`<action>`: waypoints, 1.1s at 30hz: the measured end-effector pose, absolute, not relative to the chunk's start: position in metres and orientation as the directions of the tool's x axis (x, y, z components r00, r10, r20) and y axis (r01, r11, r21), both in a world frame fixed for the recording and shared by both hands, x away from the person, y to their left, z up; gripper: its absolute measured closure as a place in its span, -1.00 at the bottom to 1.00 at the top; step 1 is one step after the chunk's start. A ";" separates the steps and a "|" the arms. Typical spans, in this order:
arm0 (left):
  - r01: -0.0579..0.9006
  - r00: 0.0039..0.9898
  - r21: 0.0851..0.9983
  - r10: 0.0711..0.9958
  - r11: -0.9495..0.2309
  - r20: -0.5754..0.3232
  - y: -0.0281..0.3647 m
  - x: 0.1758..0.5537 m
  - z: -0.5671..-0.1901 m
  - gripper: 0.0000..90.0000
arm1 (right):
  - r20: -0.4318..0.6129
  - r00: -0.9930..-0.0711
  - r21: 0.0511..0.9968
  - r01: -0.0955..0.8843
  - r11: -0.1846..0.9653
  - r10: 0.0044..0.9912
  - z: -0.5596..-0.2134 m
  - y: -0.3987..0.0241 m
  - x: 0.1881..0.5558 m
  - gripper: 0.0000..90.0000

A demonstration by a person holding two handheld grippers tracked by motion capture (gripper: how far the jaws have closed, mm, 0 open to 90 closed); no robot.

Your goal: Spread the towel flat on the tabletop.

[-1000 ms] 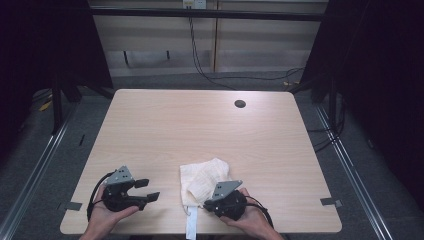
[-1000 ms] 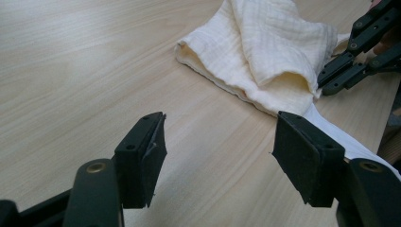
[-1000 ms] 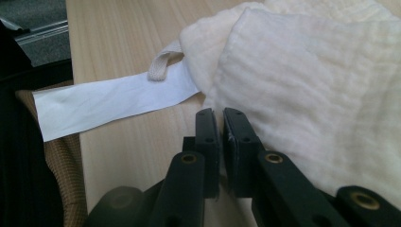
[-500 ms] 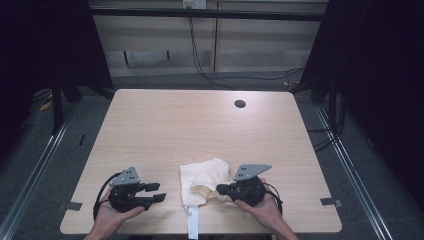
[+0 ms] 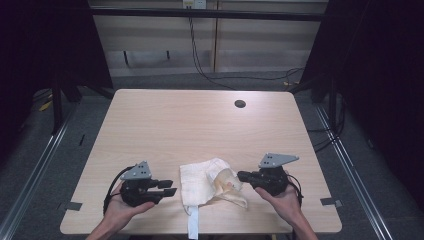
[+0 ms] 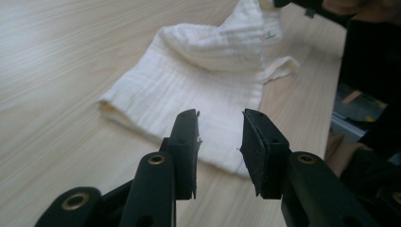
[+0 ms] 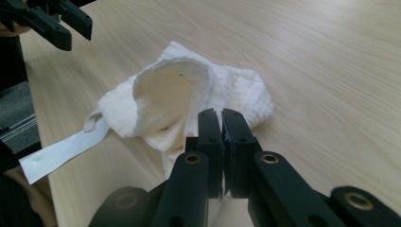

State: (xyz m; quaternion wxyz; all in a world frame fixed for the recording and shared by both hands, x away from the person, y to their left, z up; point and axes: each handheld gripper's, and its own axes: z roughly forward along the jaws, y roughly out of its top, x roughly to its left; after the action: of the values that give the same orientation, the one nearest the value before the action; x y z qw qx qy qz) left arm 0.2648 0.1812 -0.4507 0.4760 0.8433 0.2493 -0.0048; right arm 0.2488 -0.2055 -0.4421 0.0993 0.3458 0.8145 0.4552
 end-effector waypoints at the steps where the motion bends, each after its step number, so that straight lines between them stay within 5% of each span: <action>1: 0.425 0.876 0.801 0.416 -0.423 -0.245 0.181 0.265 -0.451 0.47 | 0.153 -0.741 0.810 0.473 0.346 0.654 -0.442 -0.205 0.249 0.94; 10: 0.396 0.905 0.767 0.356 -0.505 -0.233 0.157 0.271 -0.472 0.59 | 0.171 -0.724 0.809 0.491 0.324 0.668 -0.453 -0.210 0.255 0.94; 23: 0.364 0.924 0.741 0.318 -0.564 -0.212 0.150 0.262 -0.485 0.44 | 0.180 -0.725 0.795 0.506 0.336 0.665 -0.462 -0.208 0.252 0.94; 29: 0.378 0.919 0.717 0.331 -0.585 -0.214 0.142 0.262 -0.489 0.12 | 0.184 -0.725 0.797 0.506 0.331 0.664 -0.462 -0.210 0.252 0.94; 33: 0.371 0.923 0.706 0.324 -0.604 -0.207 0.140 0.261 -0.495 0.11 | 0.186 -0.729 0.794 0.506 0.336 0.659 -0.463 -0.208 0.252 0.94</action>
State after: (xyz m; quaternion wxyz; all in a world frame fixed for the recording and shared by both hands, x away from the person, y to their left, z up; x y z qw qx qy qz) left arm 0.2612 0.1396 -0.4946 0.4004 0.8951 0.1941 -0.0289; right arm 0.2525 -0.2078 -0.4632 0.0845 0.3582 0.8130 0.4512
